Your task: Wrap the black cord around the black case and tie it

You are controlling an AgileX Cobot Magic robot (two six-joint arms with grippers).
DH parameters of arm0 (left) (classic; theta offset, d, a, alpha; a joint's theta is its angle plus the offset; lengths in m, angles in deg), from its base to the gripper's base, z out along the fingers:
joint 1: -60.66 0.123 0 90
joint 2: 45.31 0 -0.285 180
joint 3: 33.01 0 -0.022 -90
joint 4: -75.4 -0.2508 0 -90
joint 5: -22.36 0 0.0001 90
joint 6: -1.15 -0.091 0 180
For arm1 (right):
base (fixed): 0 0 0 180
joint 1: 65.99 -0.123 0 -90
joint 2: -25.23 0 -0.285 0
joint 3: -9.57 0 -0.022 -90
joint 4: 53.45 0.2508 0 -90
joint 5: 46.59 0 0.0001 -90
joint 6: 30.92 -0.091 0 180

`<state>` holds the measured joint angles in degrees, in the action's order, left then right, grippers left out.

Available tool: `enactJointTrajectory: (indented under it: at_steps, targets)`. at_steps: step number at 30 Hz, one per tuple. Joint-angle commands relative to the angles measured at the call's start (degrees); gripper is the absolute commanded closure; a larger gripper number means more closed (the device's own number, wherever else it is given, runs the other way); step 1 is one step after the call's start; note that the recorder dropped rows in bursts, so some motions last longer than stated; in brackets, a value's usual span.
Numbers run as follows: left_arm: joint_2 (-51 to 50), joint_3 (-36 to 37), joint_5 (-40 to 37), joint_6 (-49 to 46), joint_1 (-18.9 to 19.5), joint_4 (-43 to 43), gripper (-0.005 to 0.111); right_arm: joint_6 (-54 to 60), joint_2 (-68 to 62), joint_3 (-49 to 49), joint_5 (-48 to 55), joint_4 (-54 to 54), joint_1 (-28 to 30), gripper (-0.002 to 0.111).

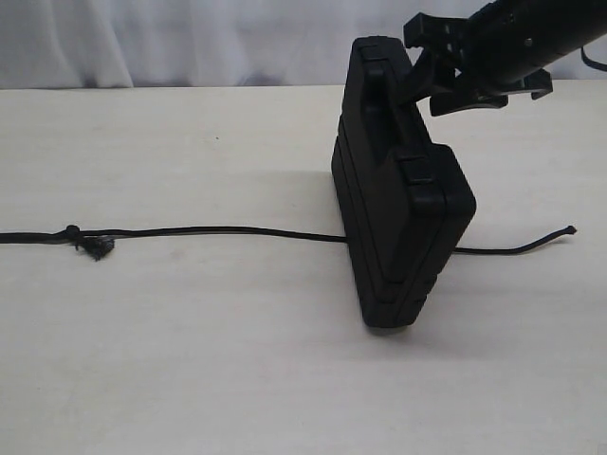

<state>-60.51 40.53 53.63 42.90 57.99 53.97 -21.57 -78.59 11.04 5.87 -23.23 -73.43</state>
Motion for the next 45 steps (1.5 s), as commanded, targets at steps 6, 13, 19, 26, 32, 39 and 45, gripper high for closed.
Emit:
enactJointTrajectory:
  at_steps: [6,13,19,26,32,39,45]
  targets:
    - [-41.86,-14.46,35.77,9.1,-0.01,-33.03,0.107,1.06,-1.23,-0.84,1.0,-5.19,0.16,0.064]
    - [-68.77,-25.78,38.7,6.5,-2.23,-37.87,0.107,1.06,-1.23,-0.84,1.0,-5.19,0.16,0.064]
    - [-81.42,-34.34,38.54,-5.7,-14.15,-36.81,0.107,1.06,-1.23,-0.84,1.0,-5.19,0.16,0.064]
    - [-86.88,-42.16,30.48,-12.21,-25.98,-36.28,0.107,1.06,-1.23,-0.84,0.5,-5.19,0.16,0.064]
    - [-90.97,-48.41,22.41,-15.16,-34.04,-36.13,0.107,1.06,-1.23,-0.84,1.28,-5.19,0.16,0.064]
    - [-98.08,-54.67,16.76,-16.52,-38.37,-36.13,0.107,1.06,-1.23,-0.84,2.05,-5.19,0.16,0.064]
    - [-99.93,-55.34,12.29,-16.52,-38.37,-34.87,0.107,1.06,-1.23,-0.84,2.19,-5.19,0.16,0.064]
